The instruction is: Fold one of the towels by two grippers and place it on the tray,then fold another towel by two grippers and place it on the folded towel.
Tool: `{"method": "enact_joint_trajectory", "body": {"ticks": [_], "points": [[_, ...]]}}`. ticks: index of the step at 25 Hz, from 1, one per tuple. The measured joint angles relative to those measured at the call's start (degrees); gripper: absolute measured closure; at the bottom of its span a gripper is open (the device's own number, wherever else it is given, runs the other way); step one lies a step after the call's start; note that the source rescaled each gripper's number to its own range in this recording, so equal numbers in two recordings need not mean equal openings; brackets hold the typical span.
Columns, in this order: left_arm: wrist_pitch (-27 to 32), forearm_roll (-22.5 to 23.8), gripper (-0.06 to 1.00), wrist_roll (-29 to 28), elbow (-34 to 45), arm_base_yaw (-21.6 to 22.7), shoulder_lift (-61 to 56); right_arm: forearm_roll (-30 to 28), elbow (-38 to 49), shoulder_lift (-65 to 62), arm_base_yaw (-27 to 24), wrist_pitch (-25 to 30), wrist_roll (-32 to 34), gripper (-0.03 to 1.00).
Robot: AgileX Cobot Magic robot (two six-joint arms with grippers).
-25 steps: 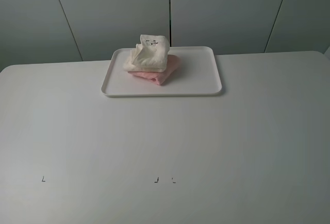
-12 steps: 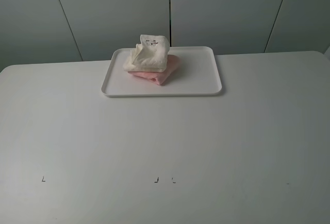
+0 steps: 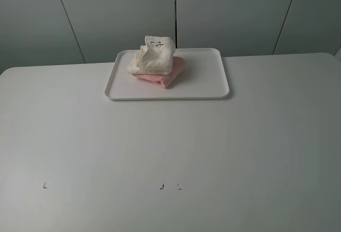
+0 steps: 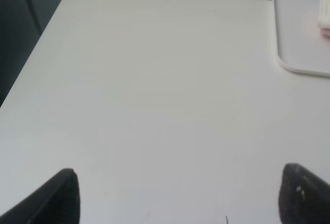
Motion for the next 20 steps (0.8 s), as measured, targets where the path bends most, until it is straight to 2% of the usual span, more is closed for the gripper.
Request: {"method": "enact_joint_trajectory", "body": {"ticks": [8,20], "points": [[0.0,0.1,-0.04,0.0,0.0,1.6,0.0,0.1,0.0,0.0,0.0,0.0,0.0,-0.03],[0.0,0.1,-0.04,0.2,0.0,1.6,0.0,1.4,0.0,0.0,0.0,0.0,-0.1,-0.03]]}}
